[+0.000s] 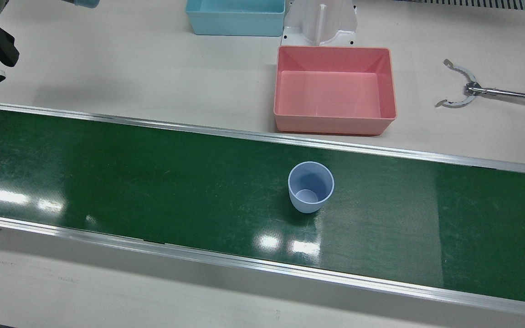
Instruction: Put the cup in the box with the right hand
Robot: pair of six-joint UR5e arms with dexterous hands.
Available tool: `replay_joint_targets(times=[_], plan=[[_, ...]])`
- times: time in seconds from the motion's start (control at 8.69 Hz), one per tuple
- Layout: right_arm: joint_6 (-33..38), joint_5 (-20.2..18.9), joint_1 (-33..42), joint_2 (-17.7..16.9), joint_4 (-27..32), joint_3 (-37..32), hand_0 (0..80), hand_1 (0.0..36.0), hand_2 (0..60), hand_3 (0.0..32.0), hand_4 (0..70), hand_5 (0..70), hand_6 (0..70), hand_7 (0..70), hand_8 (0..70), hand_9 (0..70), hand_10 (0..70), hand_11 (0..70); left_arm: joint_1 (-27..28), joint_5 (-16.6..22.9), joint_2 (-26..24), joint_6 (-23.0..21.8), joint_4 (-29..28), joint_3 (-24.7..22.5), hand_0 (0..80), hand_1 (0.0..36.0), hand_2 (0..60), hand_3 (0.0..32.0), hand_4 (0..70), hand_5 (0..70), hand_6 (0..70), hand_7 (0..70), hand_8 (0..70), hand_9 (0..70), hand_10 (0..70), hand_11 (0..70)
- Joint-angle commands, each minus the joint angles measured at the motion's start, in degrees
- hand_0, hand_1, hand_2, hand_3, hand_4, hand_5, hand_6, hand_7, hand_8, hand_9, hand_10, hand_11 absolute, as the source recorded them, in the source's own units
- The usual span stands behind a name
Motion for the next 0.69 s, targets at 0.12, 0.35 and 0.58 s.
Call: replay_joint_targets(times=[0.12,0.35,0.58], plan=[[0.0,-0.02,0.02,0.02,0.0,-0.03,54.2,6.7,0.0,3.6,28.6,4.5,7.9,41.7,2.4,9.9,4.7,8.2,0.0,0.0,0.0,0.0,0.0,0.0,0.0,0.0,0.0,0.0,0.0,0.0,0.0,0.0,0.0,0.0,0.0,0.0],[0.0,-0.02,0.02,0.02,0.0,-0.03,54.0,6.7,0.0,3.4,28.3,4.5,7.9,41.3,2.6,10.1,4.7,8.2,0.0,0.0,0.0,-0.09,0.0,0.0,0.0,0.0,0.0,0.0,0.0,0.0,0.0,0.0,0.0,0.0,0.0,0.0],[0.0,-0.02,0.02,0.11,0.0,-0.03,54.2,6.6,0.0,3.2,28.5,4.5,8.0,41.6,2.9,10.4,4.8,8.3,0.0,0.0,0.0,0.0,0.0,0.0,0.0,0.0,0.0,0.0,0.0,0.0,0.0,0.0,0.0,0.0,0.0,0.0]])
